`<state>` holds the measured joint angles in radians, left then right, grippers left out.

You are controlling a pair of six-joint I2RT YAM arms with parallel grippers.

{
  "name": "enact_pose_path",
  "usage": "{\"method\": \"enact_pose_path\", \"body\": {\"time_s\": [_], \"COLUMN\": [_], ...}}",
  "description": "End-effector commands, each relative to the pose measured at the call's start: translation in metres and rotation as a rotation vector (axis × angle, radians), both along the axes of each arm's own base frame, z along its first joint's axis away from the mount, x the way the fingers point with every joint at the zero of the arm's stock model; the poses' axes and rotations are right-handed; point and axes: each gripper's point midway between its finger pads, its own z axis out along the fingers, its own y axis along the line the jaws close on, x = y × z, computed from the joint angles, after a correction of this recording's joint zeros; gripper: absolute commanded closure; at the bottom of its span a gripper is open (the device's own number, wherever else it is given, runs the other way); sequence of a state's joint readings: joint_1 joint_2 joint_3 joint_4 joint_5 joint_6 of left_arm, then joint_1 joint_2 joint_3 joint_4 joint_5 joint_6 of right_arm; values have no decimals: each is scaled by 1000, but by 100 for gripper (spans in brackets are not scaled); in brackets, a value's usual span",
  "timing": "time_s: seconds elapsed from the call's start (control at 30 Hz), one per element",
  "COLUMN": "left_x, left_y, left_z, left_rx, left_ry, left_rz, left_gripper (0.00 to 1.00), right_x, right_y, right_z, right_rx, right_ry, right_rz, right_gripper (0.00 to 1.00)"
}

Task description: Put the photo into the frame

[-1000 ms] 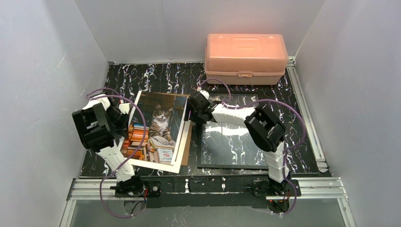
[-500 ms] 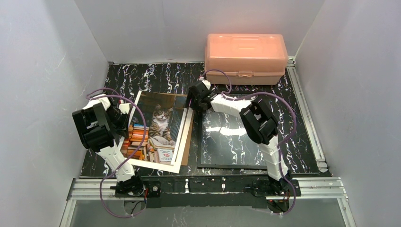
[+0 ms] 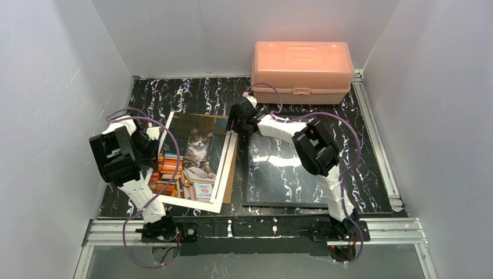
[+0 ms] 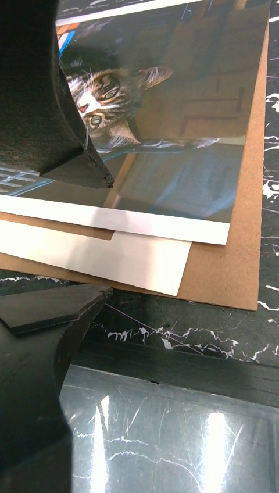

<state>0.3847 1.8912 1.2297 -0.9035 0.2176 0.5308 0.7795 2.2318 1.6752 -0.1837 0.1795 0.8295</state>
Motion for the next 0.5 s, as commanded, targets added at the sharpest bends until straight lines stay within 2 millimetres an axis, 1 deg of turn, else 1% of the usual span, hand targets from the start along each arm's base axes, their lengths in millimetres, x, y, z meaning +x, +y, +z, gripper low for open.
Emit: {"method": "enact_pose_path", "body": {"time_s": [0.0,0.2,0.47], "left_x": [0,0,0], "left_y": [-8,-11,-12], "left_z": [-14,-15,-16], "left_rx": [-26,-27,-28], "left_ry": [20,20,22], "left_rz": [-16,-22,-23], "left_gripper": [100,100,100], "right_x": [-1,-2,-6], "right_y": [20,24,25], "right_z": [17,27,28], "right_rx": [14,-16,-23], "right_ry": [-49,-87,-96], "right_rz": [49,77,96], "right_gripper": [32,32,32]}}
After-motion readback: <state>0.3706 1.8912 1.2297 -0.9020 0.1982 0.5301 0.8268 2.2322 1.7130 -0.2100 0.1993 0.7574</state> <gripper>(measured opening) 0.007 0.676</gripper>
